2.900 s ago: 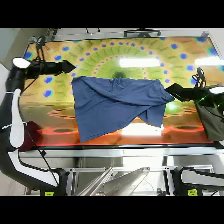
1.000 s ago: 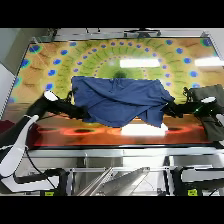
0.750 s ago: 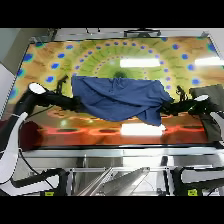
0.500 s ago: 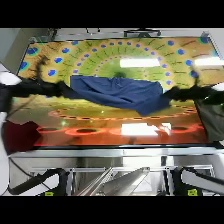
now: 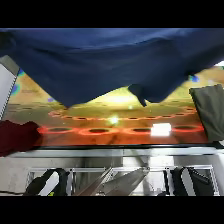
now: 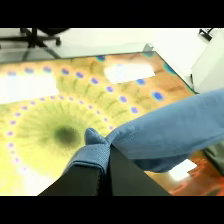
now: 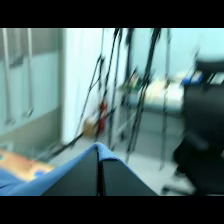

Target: Fold the shirts.

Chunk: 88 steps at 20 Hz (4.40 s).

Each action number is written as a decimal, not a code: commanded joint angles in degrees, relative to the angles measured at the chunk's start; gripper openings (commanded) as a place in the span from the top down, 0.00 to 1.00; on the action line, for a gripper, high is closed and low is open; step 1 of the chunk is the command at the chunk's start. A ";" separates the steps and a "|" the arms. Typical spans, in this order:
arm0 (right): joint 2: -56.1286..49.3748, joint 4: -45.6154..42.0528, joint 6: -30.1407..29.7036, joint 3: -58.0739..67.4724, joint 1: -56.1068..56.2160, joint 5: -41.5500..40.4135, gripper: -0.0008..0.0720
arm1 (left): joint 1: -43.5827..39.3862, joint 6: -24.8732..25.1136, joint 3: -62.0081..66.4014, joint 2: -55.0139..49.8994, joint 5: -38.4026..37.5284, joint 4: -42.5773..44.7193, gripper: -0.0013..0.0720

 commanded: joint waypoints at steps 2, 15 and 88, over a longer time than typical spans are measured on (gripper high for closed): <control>-0.59 0.11 -3.82 3.65 -0.46 -6.23 0.97 | 1.95 1.40 3.08 -0.22 -1.53 -0.31 0.96; -55.34 -7.87 -0.33 3.65 20.48 -12.46 0.97 | -14.58 3.85 3.10 -44.63 5.11 17.77 0.96; -0.87 -1.29 14.03 10.64 -3.76 8.15 0.97 | -6.84 4.22 0.22 -1.79 -12.98 -7.65 0.95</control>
